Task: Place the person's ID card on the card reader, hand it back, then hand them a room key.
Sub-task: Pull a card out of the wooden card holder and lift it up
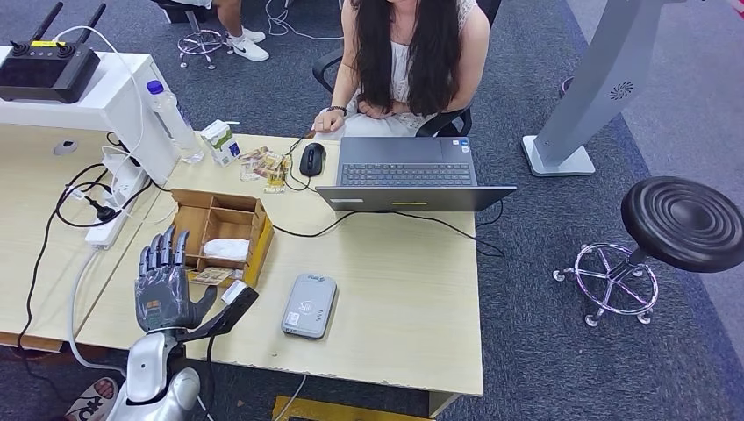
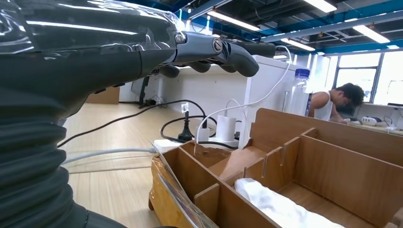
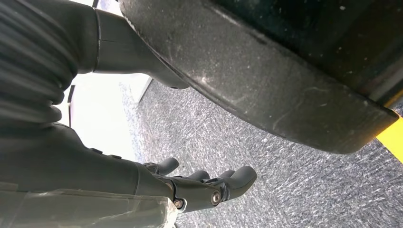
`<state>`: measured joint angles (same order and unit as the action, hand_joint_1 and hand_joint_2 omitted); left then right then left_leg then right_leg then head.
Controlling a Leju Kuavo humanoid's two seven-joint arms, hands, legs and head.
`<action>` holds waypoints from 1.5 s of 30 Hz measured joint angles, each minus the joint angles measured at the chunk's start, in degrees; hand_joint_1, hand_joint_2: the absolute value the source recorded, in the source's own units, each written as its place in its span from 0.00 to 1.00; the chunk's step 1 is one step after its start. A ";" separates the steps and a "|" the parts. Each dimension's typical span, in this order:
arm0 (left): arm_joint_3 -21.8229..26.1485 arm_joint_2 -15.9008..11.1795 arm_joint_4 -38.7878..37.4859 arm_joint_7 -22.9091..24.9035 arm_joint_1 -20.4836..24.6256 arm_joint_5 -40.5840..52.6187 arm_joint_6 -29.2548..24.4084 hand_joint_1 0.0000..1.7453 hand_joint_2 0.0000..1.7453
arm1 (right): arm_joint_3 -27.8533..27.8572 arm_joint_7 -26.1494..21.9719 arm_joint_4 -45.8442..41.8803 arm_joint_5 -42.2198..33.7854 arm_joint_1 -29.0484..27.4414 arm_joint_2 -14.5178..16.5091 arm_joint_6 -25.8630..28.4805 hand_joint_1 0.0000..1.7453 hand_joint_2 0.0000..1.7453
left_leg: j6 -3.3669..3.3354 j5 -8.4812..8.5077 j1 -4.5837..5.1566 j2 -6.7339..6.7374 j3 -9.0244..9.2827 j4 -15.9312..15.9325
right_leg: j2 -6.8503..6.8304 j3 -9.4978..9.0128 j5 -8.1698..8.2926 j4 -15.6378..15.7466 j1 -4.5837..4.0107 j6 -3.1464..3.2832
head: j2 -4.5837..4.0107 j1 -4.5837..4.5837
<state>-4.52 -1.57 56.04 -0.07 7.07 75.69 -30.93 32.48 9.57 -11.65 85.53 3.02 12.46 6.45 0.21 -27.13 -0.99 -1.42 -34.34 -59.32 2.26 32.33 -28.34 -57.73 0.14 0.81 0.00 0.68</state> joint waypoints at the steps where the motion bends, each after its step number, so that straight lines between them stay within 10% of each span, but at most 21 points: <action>1: 0.00 0.05 -0.10 0.00 0.03 0.00 0.01 0.00 1.00 | 0.00 -0.01 0.00 0.00 0.00 0.00 0.00 0.00 1.00 | 0.00 0.00 0.00 0.00 0.00 0.00 | 0.00 0.00 0.00 0.00 0.00 0.00 | 0.00 0.00; 41: 0.15 0.20 -3.46 0.71 1.28 -0.59 1.57 0.00 1.00 | -0.11 0.00 0.00 0.11 0.00 0.00 -0.02 0.00 1.00 | 0.00 0.00 0.00 0.00 0.00 0.00 | 0.00 0.00 0.00 0.00 0.00 0.00 | 0.00 0.00; 45: 0.15 0.21 -3.50 0.65 1.29 -0.51 1.51 1.00 1.00 | -0.11 0.00 0.00 0.11 0.00 0.00 -0.02 0.00 1.00 | 0.00 0.00 0.00 0.00 0.00 0.00 | 0.00 0.00 0.00 0.00 0.00 0.00 | 0.00 0.00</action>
<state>-4.37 -1.37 52.54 0.58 8.36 75.18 -29.42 32.37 9.57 -11.65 85.64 3.03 12.46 6.43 0.21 -27.13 -0.99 -1.42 -34.34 -59.32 2.26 32.33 -28.34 -57.73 0.14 0.81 0.00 0.68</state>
